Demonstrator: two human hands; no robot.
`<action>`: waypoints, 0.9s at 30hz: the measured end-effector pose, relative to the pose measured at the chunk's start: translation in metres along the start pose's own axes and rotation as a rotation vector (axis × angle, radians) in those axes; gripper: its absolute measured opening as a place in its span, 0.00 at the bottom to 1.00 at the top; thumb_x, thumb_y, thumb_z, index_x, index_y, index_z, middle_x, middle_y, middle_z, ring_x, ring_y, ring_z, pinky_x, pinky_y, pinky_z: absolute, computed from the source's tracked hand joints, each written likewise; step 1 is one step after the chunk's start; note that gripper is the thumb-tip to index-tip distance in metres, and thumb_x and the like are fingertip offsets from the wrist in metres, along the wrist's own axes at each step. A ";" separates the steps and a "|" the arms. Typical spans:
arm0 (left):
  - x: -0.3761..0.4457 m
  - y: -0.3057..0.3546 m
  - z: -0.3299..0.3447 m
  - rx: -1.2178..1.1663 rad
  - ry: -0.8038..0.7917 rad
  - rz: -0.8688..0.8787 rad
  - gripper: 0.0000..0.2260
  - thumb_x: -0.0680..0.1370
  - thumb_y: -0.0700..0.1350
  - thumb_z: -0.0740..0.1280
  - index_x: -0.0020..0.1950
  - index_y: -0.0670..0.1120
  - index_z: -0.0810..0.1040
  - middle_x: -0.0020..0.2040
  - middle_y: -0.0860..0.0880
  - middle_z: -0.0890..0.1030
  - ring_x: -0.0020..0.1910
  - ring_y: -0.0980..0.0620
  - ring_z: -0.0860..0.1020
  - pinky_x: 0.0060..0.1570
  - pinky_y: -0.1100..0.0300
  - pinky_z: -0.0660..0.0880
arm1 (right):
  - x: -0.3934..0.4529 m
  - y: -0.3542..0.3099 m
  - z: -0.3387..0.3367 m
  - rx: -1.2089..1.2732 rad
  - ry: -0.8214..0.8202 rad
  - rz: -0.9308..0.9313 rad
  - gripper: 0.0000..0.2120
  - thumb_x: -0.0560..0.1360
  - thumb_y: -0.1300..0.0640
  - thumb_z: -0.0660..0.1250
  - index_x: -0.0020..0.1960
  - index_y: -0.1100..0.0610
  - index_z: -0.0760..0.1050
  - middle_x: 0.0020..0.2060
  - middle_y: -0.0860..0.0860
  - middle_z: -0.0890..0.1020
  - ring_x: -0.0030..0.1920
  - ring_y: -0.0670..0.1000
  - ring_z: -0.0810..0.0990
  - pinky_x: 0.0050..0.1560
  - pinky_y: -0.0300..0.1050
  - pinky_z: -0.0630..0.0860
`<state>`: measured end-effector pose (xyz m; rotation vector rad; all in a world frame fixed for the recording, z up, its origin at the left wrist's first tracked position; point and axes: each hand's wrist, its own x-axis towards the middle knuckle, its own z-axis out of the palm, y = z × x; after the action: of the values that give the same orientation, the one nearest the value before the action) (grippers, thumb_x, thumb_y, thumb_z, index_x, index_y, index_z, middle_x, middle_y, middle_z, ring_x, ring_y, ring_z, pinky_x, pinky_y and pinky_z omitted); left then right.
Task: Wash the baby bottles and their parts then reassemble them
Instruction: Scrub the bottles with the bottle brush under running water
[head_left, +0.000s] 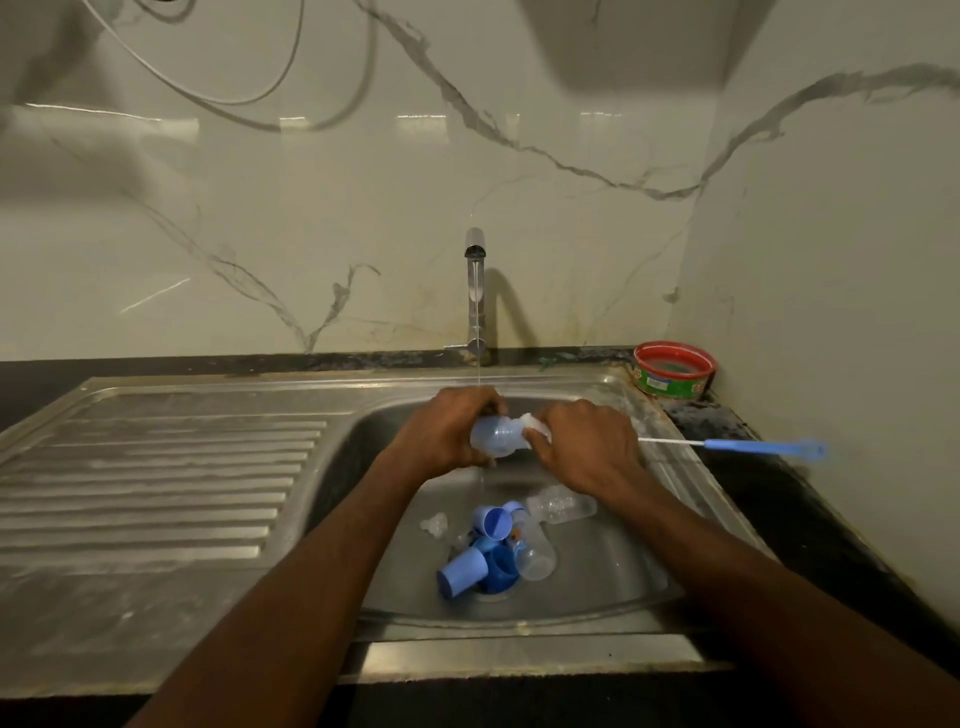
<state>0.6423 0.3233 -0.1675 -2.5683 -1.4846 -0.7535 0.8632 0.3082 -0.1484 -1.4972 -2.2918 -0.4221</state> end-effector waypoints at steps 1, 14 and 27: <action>-0.001 0.000 0.001 0.037 0.031 0.005 0.32 0.64 0.55 0.82 0.63 0.52 0.72 0.61 0.51 0.76 0.57 0.52 0.74 0.54 0.53 0.76 | -0.002 -0.001 -0.002 -0.001 -0.004 -0.071 0.20 0.81 0.36 0.57 0.62 0.46 0.78 0.48 0.50 0.84 0.47 0.52 0.82 0.39 0.44 0.67; 0.006 0.015 0.001 0.068 0.043 -0.043 0.28 0.72 0.49 0.77 0.70 0.52 0.71 0.68 0.49 0.74 0.65 0.49 0.73 0.62 0.54 0.74 | 0.001 0.007 0.003 0.124 -0.053 0.258 0.21 0.81 0.36 0.57 0.61 0.49 0.79 0.49 0.51 0.84 0.48 0.53 0.81 0.42 0.45 0.68; -0.004 0.005 0.012 -0.111 -0.092 -0.082 0.31 0.73 0.52 0.77 0.73 0.54 0.68 0.70 0.50 0.73 0.66 0.51 0.72 0.65 0.56 0.70 | -0.006 0.005 -0.005 0.054 0.030 0.134 0.18 0.81 0.36 0.58 0.61 0.45 0.78 0.50 0.49 0.84 0.49 0.53 0.82 0.41 0.45 0.67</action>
<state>0.6499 0.3211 -0.1790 -2.6708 -1.6291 -0.7567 0.8707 0.3029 -0.1466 -1.5946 -2.1475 -0.3402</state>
